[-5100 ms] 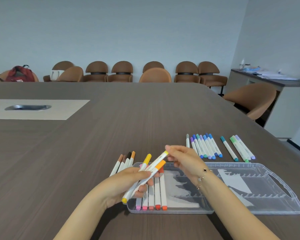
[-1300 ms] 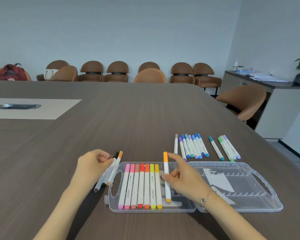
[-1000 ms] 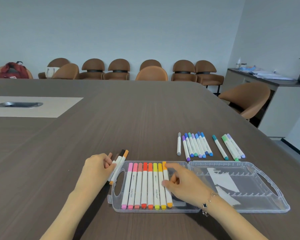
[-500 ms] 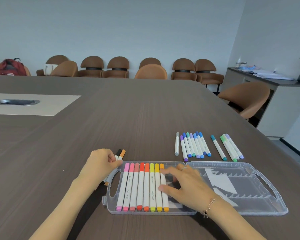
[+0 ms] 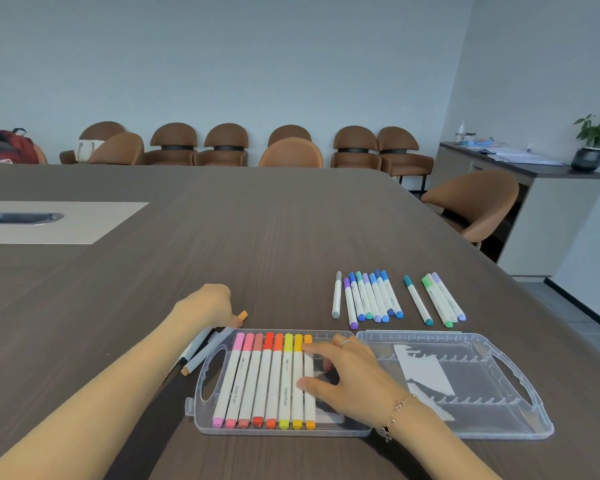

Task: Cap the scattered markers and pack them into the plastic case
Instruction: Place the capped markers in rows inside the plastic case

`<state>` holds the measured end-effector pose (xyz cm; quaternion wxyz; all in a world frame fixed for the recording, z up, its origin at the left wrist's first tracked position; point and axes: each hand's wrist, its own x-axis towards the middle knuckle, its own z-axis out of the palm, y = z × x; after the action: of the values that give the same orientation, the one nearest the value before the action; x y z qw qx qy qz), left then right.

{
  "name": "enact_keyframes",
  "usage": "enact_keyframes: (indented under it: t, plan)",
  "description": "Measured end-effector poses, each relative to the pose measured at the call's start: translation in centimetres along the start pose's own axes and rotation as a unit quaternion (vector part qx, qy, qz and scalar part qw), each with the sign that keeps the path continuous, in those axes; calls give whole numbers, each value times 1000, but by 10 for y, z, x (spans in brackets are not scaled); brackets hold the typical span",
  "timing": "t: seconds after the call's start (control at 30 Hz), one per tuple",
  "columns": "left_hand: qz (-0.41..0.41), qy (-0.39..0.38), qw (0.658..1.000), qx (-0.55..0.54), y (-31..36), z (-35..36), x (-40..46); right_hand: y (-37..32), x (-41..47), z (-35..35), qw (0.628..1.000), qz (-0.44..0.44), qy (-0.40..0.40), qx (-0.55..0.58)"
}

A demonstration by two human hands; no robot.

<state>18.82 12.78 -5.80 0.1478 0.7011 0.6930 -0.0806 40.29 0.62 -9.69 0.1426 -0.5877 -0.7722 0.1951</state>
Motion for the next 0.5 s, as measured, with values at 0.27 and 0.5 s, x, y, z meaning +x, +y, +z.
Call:
enact_keyframes:
  t: [0.27,0.5]
  plan:
    - [46,194,975,-98,5,-38,-18,-2,0,-9,992,-14,91,81]
    - [182,43,910,-371,56,-18,-83,-19,-2,-30,920,-15,123,371]
